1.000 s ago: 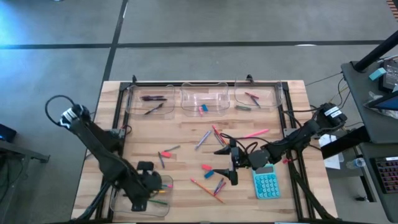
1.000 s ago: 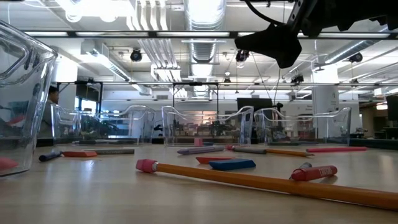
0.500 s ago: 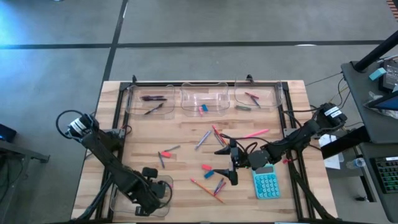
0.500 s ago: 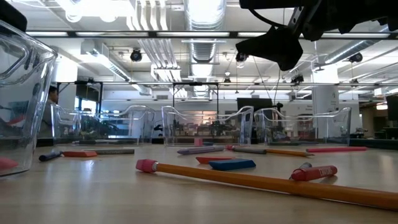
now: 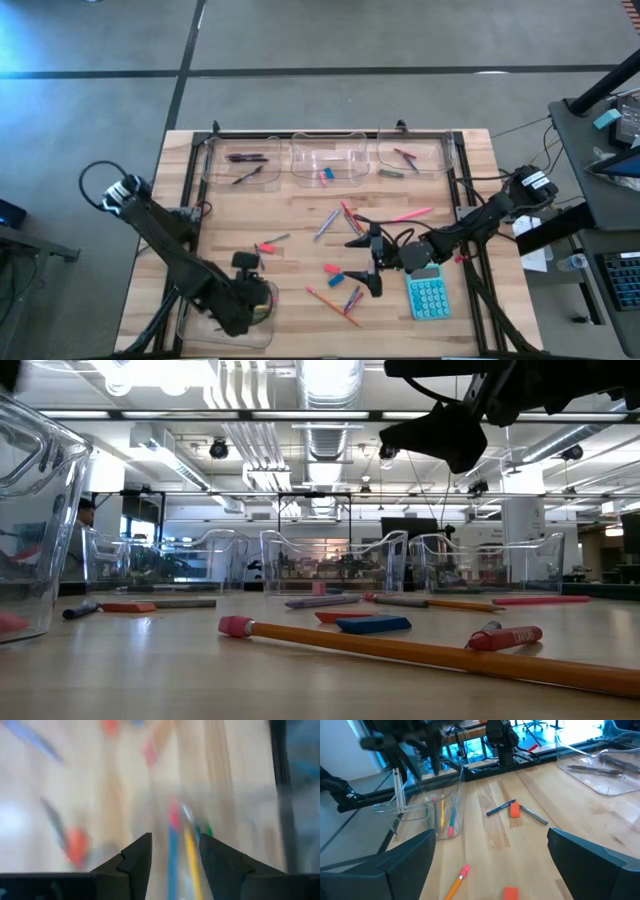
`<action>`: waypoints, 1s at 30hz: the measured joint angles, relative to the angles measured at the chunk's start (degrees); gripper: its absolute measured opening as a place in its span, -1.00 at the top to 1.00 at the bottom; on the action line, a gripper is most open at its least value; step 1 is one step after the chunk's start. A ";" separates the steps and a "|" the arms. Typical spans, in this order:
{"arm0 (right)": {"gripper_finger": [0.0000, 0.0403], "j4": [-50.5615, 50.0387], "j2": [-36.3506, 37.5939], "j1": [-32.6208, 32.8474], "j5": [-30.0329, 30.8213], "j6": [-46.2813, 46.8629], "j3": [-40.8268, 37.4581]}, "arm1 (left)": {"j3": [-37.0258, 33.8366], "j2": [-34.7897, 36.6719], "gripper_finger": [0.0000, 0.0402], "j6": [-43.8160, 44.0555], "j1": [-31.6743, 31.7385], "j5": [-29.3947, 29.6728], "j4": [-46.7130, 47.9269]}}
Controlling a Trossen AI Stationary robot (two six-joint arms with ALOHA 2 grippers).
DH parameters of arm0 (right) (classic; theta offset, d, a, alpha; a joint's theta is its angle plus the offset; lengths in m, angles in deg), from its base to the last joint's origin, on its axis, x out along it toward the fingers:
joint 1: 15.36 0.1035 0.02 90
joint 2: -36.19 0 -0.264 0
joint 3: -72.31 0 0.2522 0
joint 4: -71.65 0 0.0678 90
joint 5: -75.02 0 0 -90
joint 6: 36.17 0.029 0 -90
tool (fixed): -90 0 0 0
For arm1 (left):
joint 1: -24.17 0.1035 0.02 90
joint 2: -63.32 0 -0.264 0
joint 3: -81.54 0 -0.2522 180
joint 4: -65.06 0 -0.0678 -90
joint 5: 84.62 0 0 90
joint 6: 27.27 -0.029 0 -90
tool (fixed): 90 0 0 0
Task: Sort crayons/erasers/pens/pencils in bins
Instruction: Put the orange pencil into the bottom transparent bin
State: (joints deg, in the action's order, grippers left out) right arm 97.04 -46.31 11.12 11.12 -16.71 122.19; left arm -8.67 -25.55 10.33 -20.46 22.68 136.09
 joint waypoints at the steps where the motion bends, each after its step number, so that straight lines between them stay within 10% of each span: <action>1: -0.84 -0.01 0.00 0.00 0.09 0.01 0.00 | -0.02 1.30 0.26 -2.90 -0.07 5.08 -1.73; 7: -0.84 -3.69 0.04 0.00 0.93 1.28 0.00 | -5.79 10.80 0.25 -26.34 -0.17 22.18 -28.72; 12: -0.84 -6.80 0.04 -0.25 1.09 2.48 0.00 | -23.36 17.20 0.25 -51.50 1.52 15.02 -73.49; 18: -0.84 -9.52 0.27 -0.55 1.54 2.93 0.00 | -43.41 19.48 0.25 -52.83 8.76 10.34 -108.80; 30: -0.84 -48.95 12.11 -2.91 6.47 23.87 0.00 | -51.85 21.16 0.25 -43.95 14.24 9.92 -118.96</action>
State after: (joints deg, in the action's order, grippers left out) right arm 48.10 -34.20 8.20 17.59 7.16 122.19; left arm -60.52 -4.38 -33.62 -6.22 32.60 17.13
